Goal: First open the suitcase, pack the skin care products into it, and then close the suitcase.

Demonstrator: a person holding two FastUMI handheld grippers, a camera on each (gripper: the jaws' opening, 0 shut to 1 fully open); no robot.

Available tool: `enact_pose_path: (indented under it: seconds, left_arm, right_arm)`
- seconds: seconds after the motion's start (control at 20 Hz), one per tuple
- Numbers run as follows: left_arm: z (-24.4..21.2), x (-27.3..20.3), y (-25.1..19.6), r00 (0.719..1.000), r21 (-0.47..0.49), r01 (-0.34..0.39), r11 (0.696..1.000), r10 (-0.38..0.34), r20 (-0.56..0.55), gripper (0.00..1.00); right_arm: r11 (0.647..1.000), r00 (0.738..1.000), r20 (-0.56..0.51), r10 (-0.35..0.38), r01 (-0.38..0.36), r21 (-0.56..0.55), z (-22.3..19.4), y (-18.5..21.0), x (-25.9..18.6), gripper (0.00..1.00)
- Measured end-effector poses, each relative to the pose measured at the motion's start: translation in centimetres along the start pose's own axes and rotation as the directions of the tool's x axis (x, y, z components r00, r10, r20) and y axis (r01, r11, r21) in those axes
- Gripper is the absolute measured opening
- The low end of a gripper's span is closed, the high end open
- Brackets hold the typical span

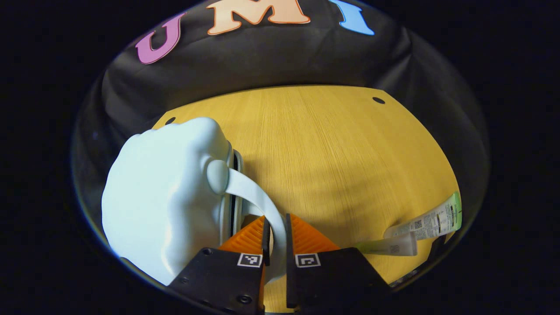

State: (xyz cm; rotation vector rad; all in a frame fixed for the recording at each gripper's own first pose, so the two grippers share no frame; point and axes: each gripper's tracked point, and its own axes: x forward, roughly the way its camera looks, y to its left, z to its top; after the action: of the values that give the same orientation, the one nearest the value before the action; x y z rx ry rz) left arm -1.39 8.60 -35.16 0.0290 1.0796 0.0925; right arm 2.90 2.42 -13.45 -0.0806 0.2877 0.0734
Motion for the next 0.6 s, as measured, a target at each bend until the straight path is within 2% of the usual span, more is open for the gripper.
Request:
enact_pose_path:
  seconds: [0.25, 0.6]
  left_arm:
    - [1.4, -2.1, -0.5, 0.998, -0.05, 0.066, 0.997, -0.066, -0.002, 0.0]
    - [4.7, -7.2, 1.2, 0.993, -0.07, 0.094, 0.993, -0.088, 0.075, 0.0]
  right_arm:
    - [0.999, 0.999, 0.01, 0.05, -0.05, 0.005, 0.0, 1.2, 0.2, 0.98]
    - [0.994, 0.994, 0.037, 0.108, -0.108, 0.016, 0.4, 3.0, 0.3, 0.98]
